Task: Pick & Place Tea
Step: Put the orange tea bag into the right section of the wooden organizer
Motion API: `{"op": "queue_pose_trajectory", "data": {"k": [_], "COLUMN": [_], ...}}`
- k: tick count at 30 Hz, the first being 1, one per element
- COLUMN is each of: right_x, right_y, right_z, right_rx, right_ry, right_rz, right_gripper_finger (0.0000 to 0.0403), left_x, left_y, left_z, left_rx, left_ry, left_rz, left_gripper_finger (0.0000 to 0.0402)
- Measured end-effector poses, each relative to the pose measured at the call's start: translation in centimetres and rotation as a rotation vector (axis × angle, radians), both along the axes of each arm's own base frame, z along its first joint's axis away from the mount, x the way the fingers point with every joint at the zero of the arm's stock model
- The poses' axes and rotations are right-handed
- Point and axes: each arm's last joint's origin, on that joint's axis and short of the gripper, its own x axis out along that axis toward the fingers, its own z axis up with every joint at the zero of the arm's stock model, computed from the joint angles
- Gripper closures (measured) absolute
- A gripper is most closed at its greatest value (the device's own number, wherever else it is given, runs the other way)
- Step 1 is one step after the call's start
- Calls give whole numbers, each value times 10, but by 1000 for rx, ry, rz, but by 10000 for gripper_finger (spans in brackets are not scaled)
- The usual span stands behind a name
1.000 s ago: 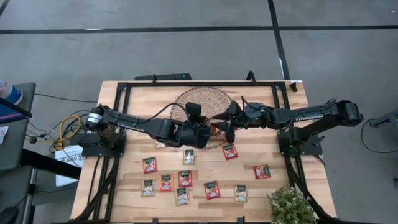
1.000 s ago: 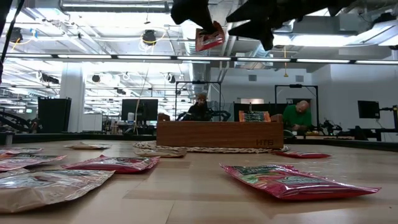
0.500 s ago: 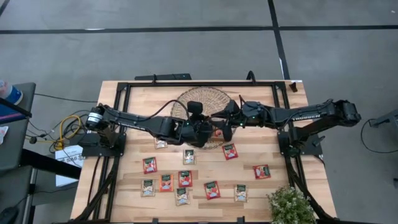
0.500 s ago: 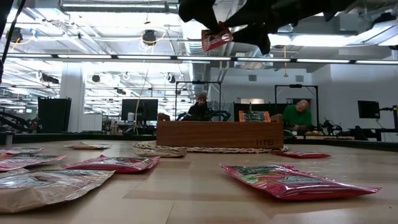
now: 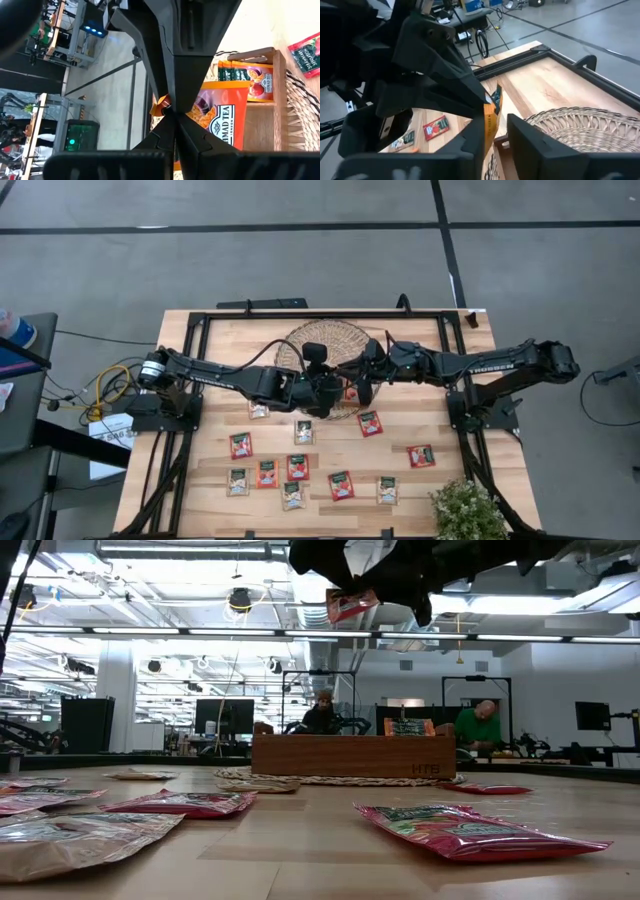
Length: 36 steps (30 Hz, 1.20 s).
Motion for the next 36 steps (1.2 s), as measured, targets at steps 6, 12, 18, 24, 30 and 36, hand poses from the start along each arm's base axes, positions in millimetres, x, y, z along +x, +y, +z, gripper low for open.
{"op": "queue_pose_trajectory", "data": {"k": [6,12,18,24,30,36], "right_x": [0,-1,-1,-1,-1,-1], "right_y": [0,0,0,-1,-2,-2], "right_z": [-1,-2,-1,-1,-4,-3], "right_rx": [-4,-4,-5,-4,3,-2], "right_ry": [9,19,15,17,37,35], "right_rz": [8,8,-6,-12,-16,-37], "right_gripper_finger": [394,400,402,403,402,402], "left_x": [0,0,0,0,0,0], "left_y": [0,0,1,1,1,3], "left_z": [0,-1,0,0,2,5], "left_rx": [1,1,32,41,56,95], "left_ry": [4,10,2,-6,-24,-74], "left_rz": [0,-2,24,36,60,136], "left_gripper_finger": [401,401,401,397,356,288]}}
